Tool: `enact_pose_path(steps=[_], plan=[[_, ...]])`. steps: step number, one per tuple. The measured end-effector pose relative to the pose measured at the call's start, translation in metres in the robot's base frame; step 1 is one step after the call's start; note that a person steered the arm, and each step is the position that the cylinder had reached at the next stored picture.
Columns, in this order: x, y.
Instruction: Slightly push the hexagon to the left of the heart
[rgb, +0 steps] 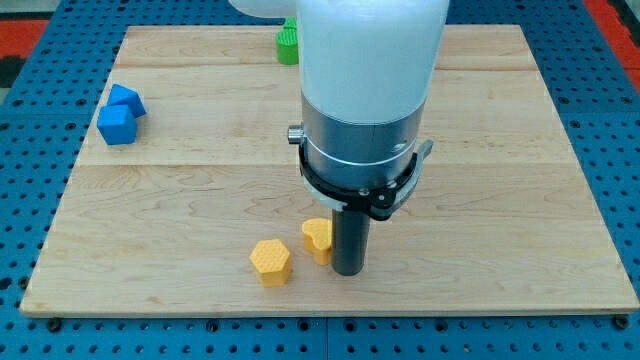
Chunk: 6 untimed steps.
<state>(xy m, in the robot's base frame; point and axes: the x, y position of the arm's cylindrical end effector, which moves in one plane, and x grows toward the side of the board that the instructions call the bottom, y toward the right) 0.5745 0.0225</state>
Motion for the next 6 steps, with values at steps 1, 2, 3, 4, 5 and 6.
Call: enact_pose_path(steps=[1,2,3,4,5,6], plan=[[0.000,0.011],[0.000,0.021],[0.000,0.027],[0.029,0.029],[0.044,-0.009],[0.030,-0.055]])
